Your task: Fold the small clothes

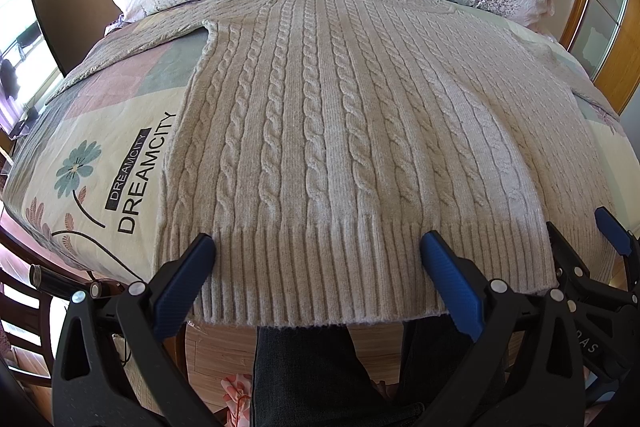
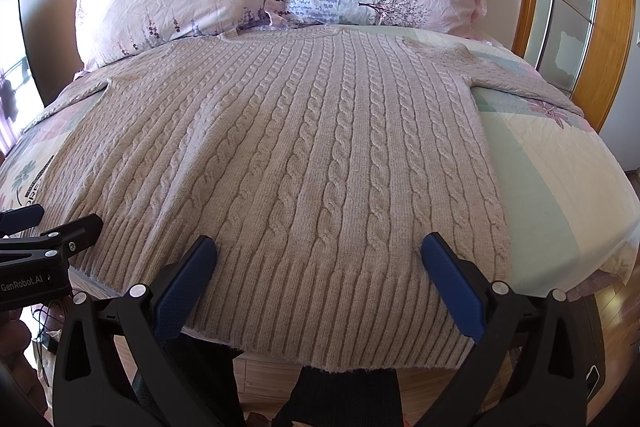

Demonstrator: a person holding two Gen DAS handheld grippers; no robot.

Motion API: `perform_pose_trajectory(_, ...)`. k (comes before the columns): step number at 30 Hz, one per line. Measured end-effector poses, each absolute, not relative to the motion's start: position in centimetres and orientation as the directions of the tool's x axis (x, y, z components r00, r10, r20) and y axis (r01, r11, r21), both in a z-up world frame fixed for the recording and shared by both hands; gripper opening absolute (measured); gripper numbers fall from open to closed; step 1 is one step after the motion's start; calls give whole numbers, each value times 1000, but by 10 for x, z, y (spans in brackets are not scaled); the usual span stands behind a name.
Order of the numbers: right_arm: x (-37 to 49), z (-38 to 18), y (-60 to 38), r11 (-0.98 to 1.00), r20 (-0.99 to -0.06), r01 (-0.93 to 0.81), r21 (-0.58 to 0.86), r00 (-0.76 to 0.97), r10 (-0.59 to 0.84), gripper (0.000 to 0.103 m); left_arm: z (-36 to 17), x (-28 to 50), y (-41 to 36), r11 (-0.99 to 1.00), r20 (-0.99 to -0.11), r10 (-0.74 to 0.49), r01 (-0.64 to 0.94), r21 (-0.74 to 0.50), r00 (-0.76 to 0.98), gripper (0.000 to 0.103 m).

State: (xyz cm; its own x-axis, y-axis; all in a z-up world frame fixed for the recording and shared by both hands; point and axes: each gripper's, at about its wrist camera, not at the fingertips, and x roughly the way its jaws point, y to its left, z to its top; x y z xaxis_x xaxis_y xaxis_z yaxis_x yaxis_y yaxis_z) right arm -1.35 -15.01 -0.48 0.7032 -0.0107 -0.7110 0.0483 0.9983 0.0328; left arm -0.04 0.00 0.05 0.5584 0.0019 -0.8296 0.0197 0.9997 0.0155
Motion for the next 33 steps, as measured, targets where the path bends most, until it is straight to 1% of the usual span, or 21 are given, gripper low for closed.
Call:
perform_pose_trajectory(10,-14,-5,-149,998,-711,44,32,703,-8,102,1,0,0,1000,-830,3,22,18,558,101)
perform_pose_trajectory(14,-1,1,-173,996,-700,35,80,713,31,102,0,2,3,999,-836,-16,52,15,548,101)
perform_pose_trajectory(17,12,32,-237,978,-628,154,143,778,-31,102,5,11,7,995,-854,-43,99,11,518,101)
perform_pose_trajectory(18,19,41,-268,960,-600,211,184,798,-60,102,10,17,12,996,-847,-38,86,10,531,101)
perform_pose_trajectory(20,35,54,-329,909,-576,317,272,810,-110,102,21,27,33,999,-815,12,17,27,579,101)
perform_pose_trajectory(21,47,57,-365,872,-579,369,321,805,-127,102,27,35,46,999,-807,32,-20,25,590,101)
perform_pose_trajectory(22,55,56,-391,840,-588,413,352,796,-144,102,32,46,64,999,-805,21,-50,-11,593,101)
perform_pose_trajectory(24,78,50,-457,741,-625,524,420,759,-183,86,36,67,96,989,-814,-54,-80,-122,579,101)
perform_pose_trajectory(25,85,46,-484,690,-642,566,452,743,-188,70,37,77,114,976,-818,-100,-105,-192,567,101)
perform_pose_trajectory(26,92,39,-511,624,-659,606,494,729,-187,59,37,85,134,947,-804,-156,-144,-287,574,101)
perform_pose_trajectory(27,97,30,-537,551,-673,642,533,716,-184,57,37,90,151,915,-782,-194,-178,-361,592,101)
perform_pose_trajectory(28,101,24,-554,506,-682,662,553,709,-182,55,37,95,165,890,-761,-210,-202,-409,614,101)
perform_pose_trajectory(29,106,16,-571,463,-696,686,562,694,-184,50,37,100,178,882,-750,-193,-224,-415,633,101)
perform_pose_trajectory(31,113,2,-595,404,-720,715,571,672,-171,45,40,112,191,906,-733,-108,-237,-351,672,101)
perform_pose_trajectory(33,120,-12,-608,344,-733,726,595,666,-139,44,39,122,200,927,-714,-37,-243,-287,700,101)
